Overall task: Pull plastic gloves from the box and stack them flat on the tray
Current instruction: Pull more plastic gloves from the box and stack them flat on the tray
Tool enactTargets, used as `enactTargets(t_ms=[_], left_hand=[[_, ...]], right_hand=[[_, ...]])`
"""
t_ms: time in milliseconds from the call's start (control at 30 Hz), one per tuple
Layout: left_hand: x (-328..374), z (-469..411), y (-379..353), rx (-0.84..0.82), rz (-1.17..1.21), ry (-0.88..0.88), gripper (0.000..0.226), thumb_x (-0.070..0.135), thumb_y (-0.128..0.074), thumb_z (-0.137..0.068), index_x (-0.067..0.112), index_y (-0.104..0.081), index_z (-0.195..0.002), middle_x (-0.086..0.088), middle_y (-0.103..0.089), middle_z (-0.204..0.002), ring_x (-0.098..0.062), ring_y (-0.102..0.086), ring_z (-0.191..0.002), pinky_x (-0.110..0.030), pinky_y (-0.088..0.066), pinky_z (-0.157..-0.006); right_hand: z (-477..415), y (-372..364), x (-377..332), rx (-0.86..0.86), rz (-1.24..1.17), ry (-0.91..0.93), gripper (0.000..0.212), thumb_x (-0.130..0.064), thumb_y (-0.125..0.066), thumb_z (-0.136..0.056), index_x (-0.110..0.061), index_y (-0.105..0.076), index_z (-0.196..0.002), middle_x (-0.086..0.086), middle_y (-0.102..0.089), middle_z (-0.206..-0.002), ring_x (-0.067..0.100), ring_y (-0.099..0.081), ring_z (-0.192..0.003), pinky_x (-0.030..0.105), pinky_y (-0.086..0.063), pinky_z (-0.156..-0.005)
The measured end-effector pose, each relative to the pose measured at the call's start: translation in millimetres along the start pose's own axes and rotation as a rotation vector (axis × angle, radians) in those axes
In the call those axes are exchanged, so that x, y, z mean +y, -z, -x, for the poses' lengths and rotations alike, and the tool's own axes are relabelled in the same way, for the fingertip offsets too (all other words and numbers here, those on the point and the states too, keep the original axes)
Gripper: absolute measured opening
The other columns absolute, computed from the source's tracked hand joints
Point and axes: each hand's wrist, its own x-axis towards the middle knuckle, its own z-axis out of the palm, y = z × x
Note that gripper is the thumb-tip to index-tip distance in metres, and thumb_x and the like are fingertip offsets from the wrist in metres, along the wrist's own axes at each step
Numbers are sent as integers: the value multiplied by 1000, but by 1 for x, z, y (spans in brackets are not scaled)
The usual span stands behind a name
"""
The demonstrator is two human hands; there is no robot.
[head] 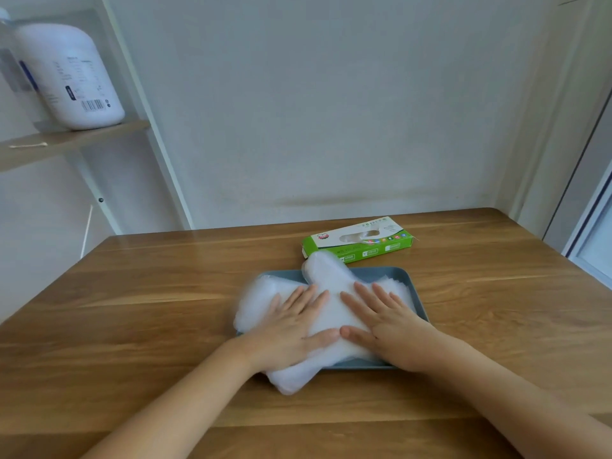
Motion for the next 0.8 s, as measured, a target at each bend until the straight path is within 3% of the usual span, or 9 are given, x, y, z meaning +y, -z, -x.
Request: enactTargets(t_ms=[100,233,433,500,533,600,633,700,800], left_hand=[[-11,8,6,-55,-71,64,100,85,-13,-70,34,16,-151,6,24,-159,-10,23,-145,-44,13,-118],[-22,16,15,-98,-149,177,102,85,-24,-76,31,18,-151,1,25,-159,-17,24,-145,-53,19,-114],[-35,20,35,-187,-163,201,106,82,-38,-77,28,13,-153,2,18,-161,-11,16,-147,-51,10,-118],[-34,17,46,-167,-136,185,95,78,-38,-81,27,-7,-155,1,-3,-163,-15,-7,-149,-45,-8,-120],[-34,15,52,-129,-97,180,86,77,-38,-82,25,-27,-150,-1,-25,-158,-18,-27,-142,-39,-21,-115],[-36,7,64,4,50,184,70,77,-38,-79,21,-57,-116,-3,-58,-122,-19,-51,-113,-31,-37,-94],[-40,1,70,98,132,186,68,76,-40,-80,20,-61,-112,-3,-62,-121,-20,-53,-111,-30,-38,-92],[-50,-14,79,262,260,211,71,68,-49,-84,19,-53,-135,2,-51,-143,-17,-45,-132,-30,-34,-104],[-59,-40,85,354,370,198,67,59,-54,-87,20,-48,-141,3,-44,-149,-15,-39,-137,-29,-31,-108]], right_hand=[[3,6,-3,-65,34,-84,99,-81,10,-60,-35,22,-147,9,27,-156,39,24,-141,49,8,-115],[4,9,-4,-77,19,-140,107,-83,8,-50,-38,24,-146,8,27,-156,40,22,-142,50,8,-117],[5,20,4,-115,91,-138,92,-83,-16,-75,-38,19,-147,9,19,-158,36,10,-145,47,-1,-118],[4,33,7,-97,125,-123,91,-83,-25,-75,-39,2,-150,10,-7,-160,31,-15,-145,42,-15,-116],[2,43,9,-60,102,-128,87,-81,-31,-76,-39,-12,-150,7,-28,-155,27,-33,-138,38,-26,-111],[-5,64,13,93,-23,-129,68,-74,-44,-79,-37,-46,-137,0,-61,-128,18,-57,-114,31,-44,-96],[-12,74,17,206,-112,-123,55,-67,-51,-81,-35,-59,-124,-2,-68,-115,16,-61,-105,30,-47,-90],[-29,88,34,427,-304,-120,35,-54,-58,-84,-27,-72,-101,-5,-73,-98,13,-64,-91,26,-48,-82],[-64,94,64,578,-357,-130,24,-32,-59,-92,-14,-74,-95,-1,-73,-88,12,-61,-78,7,-40,-64]])
